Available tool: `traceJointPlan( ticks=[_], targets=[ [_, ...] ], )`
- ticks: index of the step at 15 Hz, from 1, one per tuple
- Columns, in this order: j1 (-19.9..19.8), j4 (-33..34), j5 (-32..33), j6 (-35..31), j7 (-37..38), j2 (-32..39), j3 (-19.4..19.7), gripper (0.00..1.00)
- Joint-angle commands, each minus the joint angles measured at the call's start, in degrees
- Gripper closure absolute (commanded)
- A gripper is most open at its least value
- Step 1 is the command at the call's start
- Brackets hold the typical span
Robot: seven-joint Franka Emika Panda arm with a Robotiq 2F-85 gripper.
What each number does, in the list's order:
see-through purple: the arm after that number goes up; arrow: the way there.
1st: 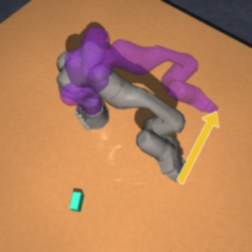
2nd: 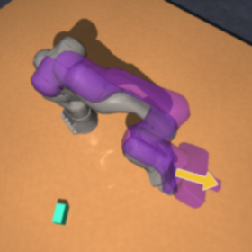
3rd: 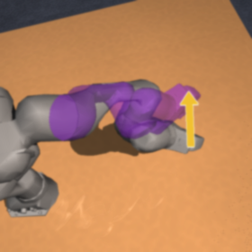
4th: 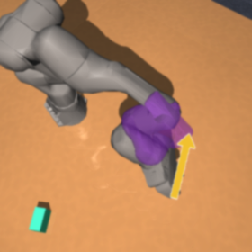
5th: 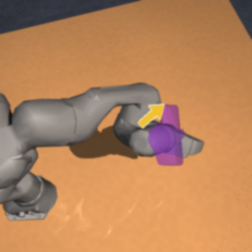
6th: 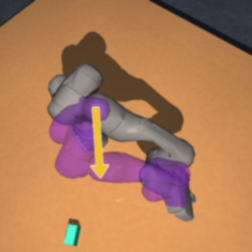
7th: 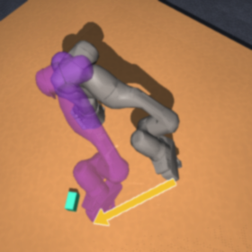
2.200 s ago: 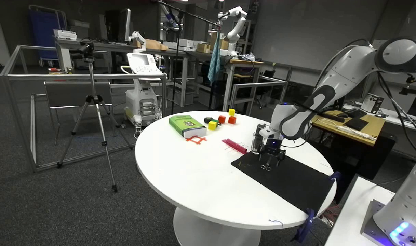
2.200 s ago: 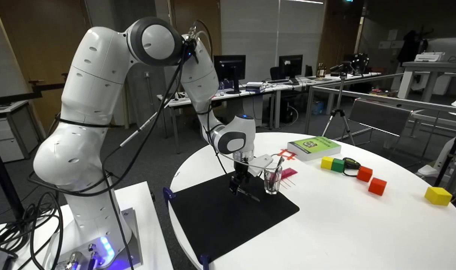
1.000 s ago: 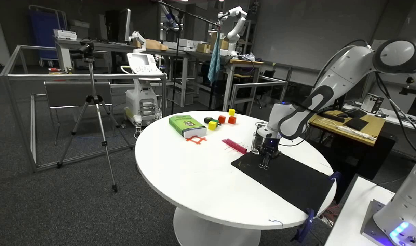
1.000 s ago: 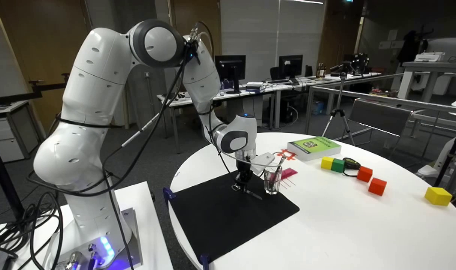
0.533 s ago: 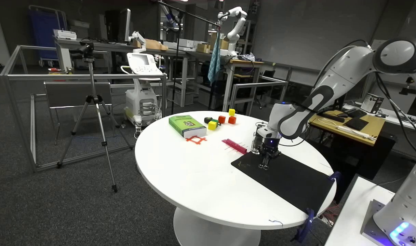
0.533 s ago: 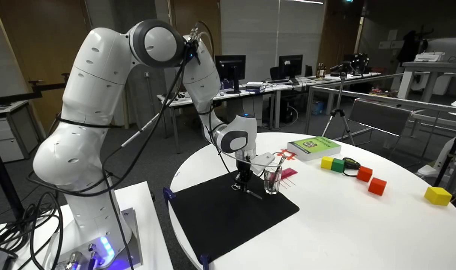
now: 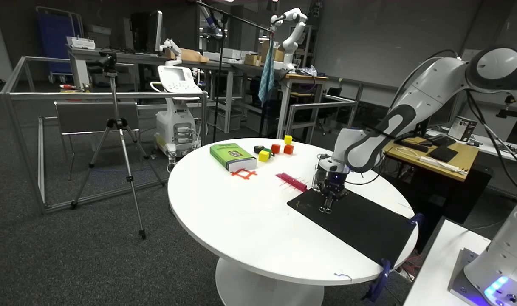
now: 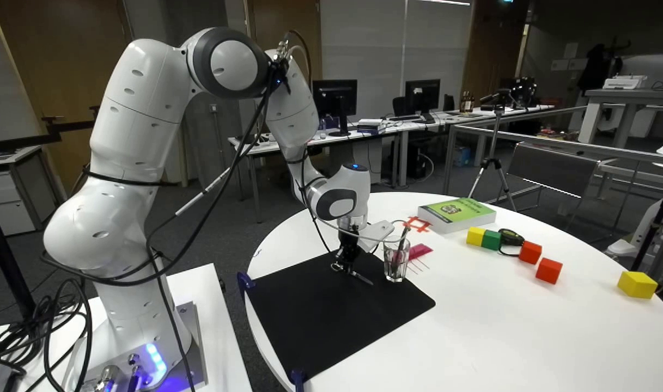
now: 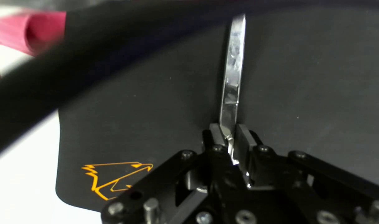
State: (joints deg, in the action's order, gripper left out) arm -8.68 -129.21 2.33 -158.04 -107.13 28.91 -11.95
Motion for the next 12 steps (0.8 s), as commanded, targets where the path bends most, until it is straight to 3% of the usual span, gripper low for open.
traceJointPlan(
  ticks=[1, 8, 12],
  targets=[
    [-1.41, -4.22, -1.93, -1.36, -0.13, -4.54, -2.12, 0.96],
    [-0.13, -9.39, -2.69, -1.98, 1.19, -12.22, -1.96, 0.96],
    [0.19, -11.46, -6.34, -1.15, 0.75, -16.85, -2.83, 0.96]
  ],
)
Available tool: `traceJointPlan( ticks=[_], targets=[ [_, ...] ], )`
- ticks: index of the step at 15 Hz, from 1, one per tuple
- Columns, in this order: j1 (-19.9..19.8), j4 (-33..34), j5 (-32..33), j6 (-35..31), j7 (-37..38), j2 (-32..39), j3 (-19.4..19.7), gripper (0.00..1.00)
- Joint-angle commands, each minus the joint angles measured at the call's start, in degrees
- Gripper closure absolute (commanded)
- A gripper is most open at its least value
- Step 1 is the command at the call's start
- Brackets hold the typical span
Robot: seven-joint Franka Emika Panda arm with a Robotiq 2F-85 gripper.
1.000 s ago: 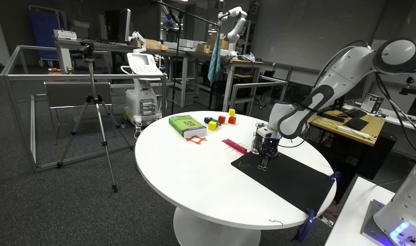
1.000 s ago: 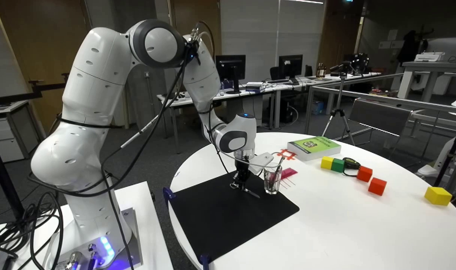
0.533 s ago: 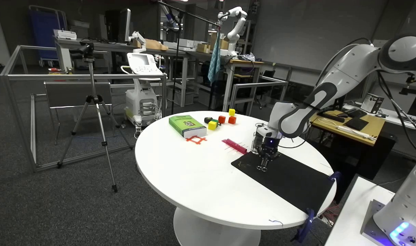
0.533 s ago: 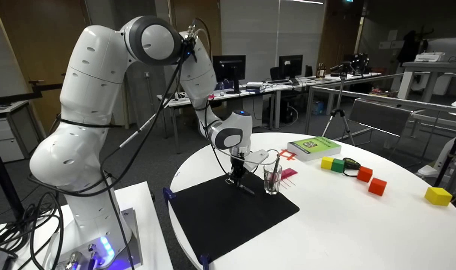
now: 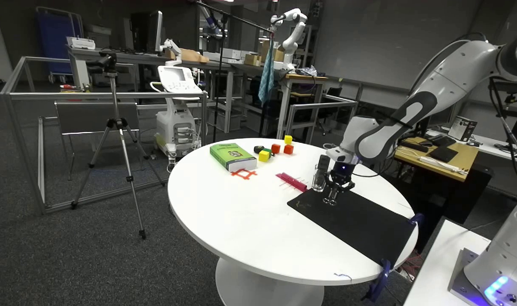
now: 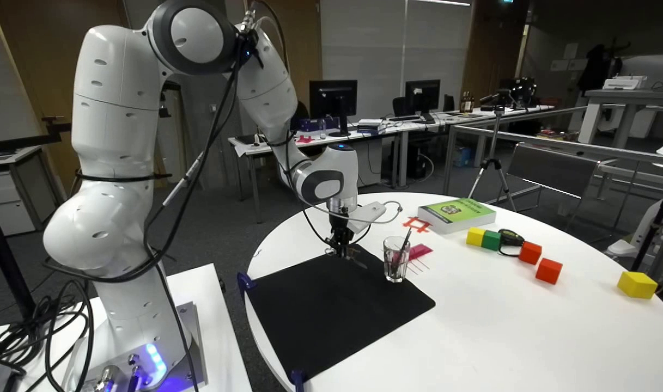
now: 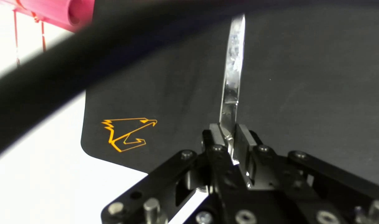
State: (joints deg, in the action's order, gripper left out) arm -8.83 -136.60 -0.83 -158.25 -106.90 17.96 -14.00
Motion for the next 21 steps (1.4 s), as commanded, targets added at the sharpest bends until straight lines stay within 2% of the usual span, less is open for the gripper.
traceJointPlan(
  ticks=[1, 3, 5, 6, 8, 14, 16, 17, 18, 21],
  targets=[
    [0.08, -4.26, -5.31, -0.25, -0.21, -7.04, -1.46, 0.96],
    [-0.19, -3.77, -10.88, 1.58, -1.64, -8.88, -2.79, 0.96],
    [-0.75, -1.40, -19.35, 5.30, -4.16, -10.38, -4.13, 0.96],
    [-0.56, 0.19, -23.13, 7.77, -5.37, -10.94, -3.85, 0.96],
    [0.77, 3.48, -26.57, 14.10, -5.75, -11.63, -1.09, 0.96],
    [2.53, 11.84, -24.34, 28.47, -4.87, -11.26, 6.24, 0.96],
    [2.46, 14.57, -26.06, 33.48, -7.19, -10.53, 7.50, 0.96],
    [2.08, 15.93, -28.49, 38.33, -9.51, -10.12, 7.76, 0.96],
    [3.38, 12.88, -25.91, 32.75, -6.52, -11.00, 8.28, 0.84],
    [3.27, 14.54, -27.23, 36.81, -8.13, -10.75, 8.82, 0.84]
  ],
)
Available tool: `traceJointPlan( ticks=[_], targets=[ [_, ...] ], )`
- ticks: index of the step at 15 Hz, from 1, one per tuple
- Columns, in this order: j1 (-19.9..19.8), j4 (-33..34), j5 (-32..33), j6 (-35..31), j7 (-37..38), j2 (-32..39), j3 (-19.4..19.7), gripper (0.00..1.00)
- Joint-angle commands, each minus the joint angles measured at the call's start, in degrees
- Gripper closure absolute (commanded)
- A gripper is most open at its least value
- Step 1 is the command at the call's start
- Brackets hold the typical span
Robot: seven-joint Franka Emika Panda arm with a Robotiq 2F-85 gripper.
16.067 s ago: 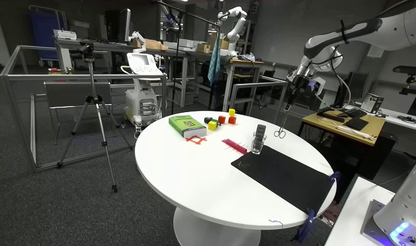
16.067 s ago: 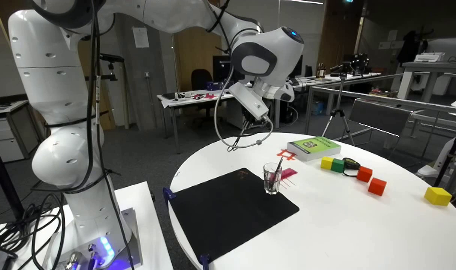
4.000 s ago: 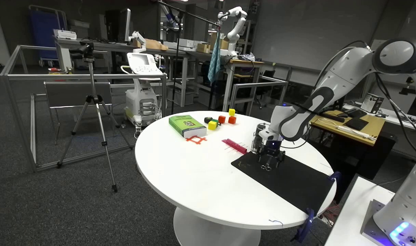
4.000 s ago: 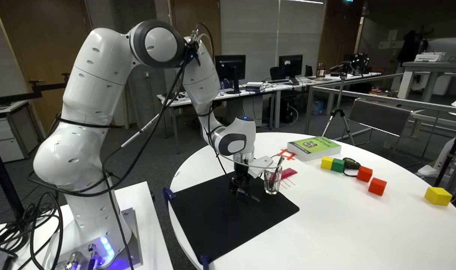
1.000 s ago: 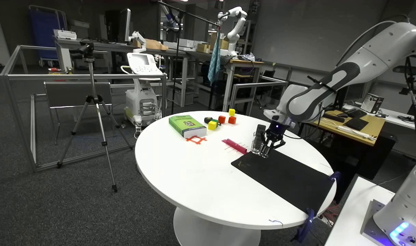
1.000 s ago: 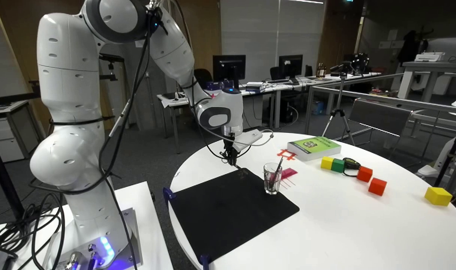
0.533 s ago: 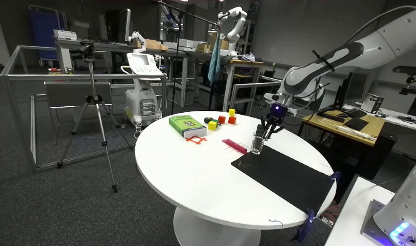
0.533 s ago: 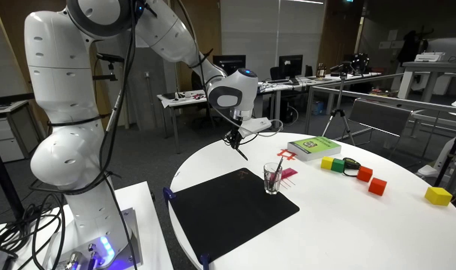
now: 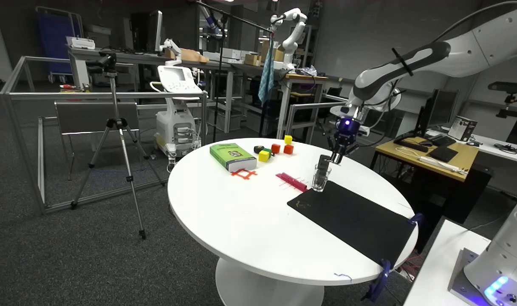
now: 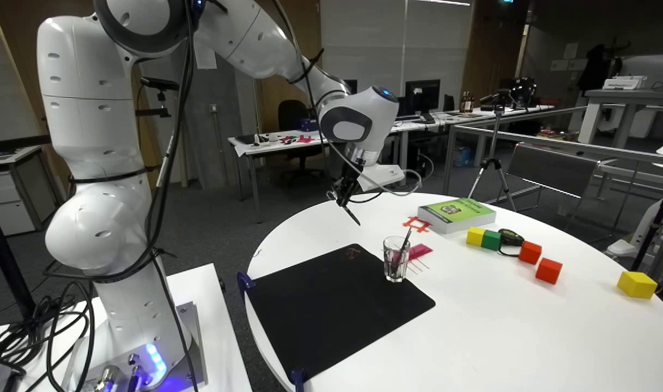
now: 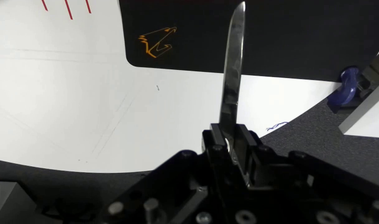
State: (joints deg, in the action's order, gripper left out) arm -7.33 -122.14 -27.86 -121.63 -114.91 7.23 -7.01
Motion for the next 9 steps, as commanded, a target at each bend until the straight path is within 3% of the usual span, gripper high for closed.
traceJointPlan(
  ticks=[1, 6, 7, 9],
  targets=[
    [1.78, 0.14, -0.22, 0.20, -0.16, 0.07, 1.81, 0.84],
    [1.83, 0.39, -0.24, 0.20, -0.18, 0.68, 1.71, 0.84],
    [1.70, 1.61, -1.55, 0.81, -0.12, 0.27, 1.59, 0.96],
    [1.46, 3.74, -6.15, 1.27, 0.29, -0.69, 1.70, 0.96]
  ],
)
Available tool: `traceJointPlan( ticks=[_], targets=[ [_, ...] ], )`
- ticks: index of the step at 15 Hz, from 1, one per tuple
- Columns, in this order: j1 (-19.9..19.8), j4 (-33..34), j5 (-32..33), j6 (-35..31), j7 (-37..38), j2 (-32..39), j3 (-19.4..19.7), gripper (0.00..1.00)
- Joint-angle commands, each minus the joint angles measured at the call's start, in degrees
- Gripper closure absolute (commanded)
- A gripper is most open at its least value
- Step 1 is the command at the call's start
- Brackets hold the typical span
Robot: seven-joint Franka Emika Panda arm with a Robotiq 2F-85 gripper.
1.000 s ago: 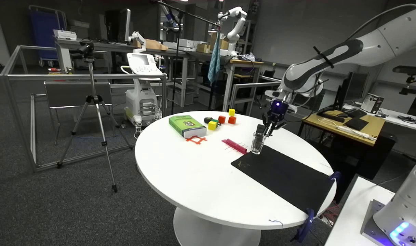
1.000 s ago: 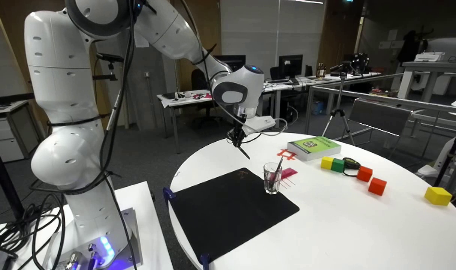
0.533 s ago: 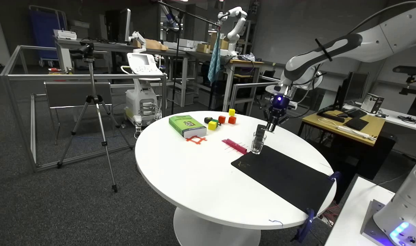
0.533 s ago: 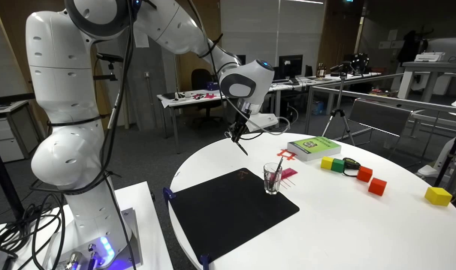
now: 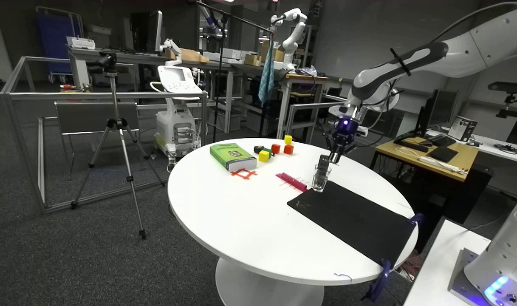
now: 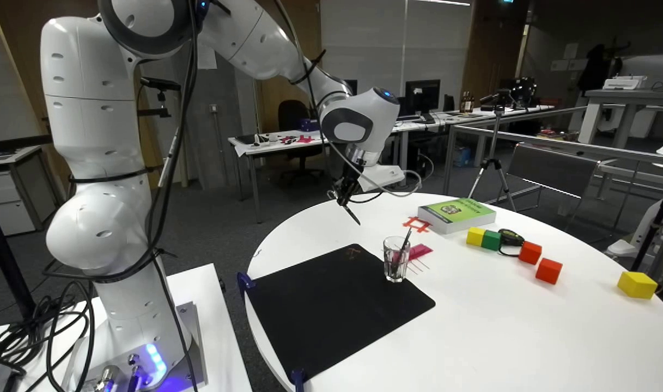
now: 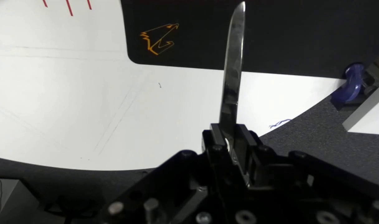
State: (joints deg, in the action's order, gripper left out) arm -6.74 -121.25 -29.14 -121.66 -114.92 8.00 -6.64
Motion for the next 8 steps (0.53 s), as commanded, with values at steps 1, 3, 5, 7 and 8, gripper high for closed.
traceJointPlan(
  ticks=[1, 3, 5, 7, 8],
  targets=[
    [0.72, 4.39, -6.85, 2.30, 0.61, -1.67, 1.54, 0.96],
    [0.60, 7.27, -10.59, 2.92, 0.82, -1.52, 2.09, 0.96],
    [0.63, 10.19, -12.90, 3.64, 1.35, -0.49, 2.80, 0.96],
    [0.39, 12.99, -15.09, 5.37, 1.59, 1.13, 3.54, 0.96],
    [0.20, 14.08, -16.51, 6.40, 1.29, 2.04, 3.91, 0.96]
  ],
)
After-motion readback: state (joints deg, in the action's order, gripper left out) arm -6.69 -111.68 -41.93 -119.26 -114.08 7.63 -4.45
